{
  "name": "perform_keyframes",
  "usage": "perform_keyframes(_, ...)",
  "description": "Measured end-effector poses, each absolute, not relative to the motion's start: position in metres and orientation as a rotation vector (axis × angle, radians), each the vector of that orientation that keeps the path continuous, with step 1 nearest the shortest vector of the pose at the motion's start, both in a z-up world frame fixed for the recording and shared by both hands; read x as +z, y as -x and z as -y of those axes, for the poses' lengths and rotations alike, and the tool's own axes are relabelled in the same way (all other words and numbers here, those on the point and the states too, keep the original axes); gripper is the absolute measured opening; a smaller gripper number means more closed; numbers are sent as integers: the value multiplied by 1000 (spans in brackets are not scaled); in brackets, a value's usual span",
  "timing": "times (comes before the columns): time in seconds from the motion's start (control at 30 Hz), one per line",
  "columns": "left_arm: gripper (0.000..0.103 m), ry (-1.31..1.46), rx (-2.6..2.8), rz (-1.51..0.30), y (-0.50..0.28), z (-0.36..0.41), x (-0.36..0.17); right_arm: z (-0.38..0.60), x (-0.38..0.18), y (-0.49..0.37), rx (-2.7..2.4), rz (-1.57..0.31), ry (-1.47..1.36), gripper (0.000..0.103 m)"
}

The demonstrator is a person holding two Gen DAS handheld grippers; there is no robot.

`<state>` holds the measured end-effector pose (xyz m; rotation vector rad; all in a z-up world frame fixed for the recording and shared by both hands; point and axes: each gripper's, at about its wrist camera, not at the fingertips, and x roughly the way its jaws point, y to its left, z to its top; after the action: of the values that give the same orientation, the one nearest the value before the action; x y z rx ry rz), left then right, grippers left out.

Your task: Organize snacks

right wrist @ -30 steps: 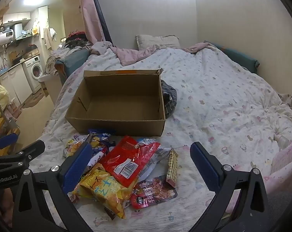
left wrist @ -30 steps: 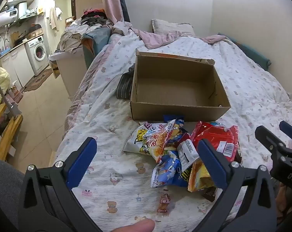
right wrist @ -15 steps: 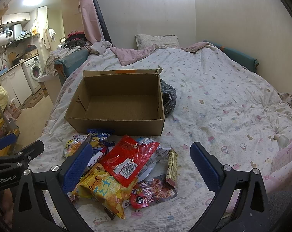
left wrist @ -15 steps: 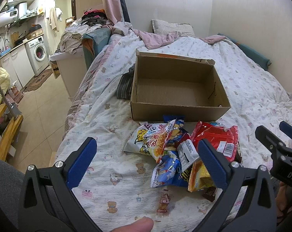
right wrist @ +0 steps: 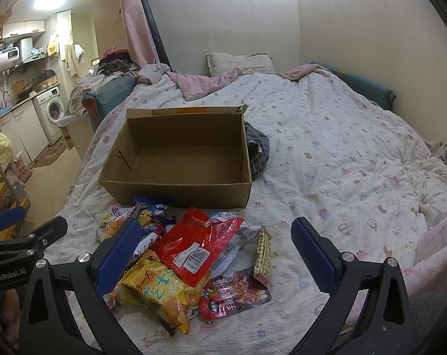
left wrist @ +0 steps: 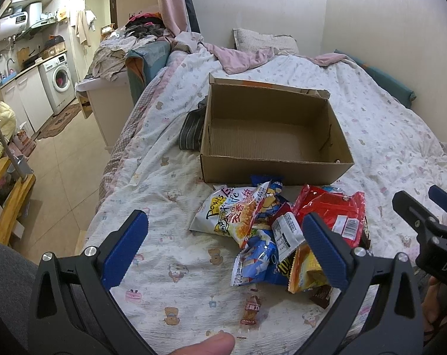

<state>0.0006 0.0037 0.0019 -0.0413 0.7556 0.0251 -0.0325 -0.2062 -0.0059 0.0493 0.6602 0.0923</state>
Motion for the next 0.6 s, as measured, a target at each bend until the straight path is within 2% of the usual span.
perform_keyframes(0.6, 103, 43, 26, -754, 0, -5, 2, 207, -6, 32, 95, -659, -55, 103)
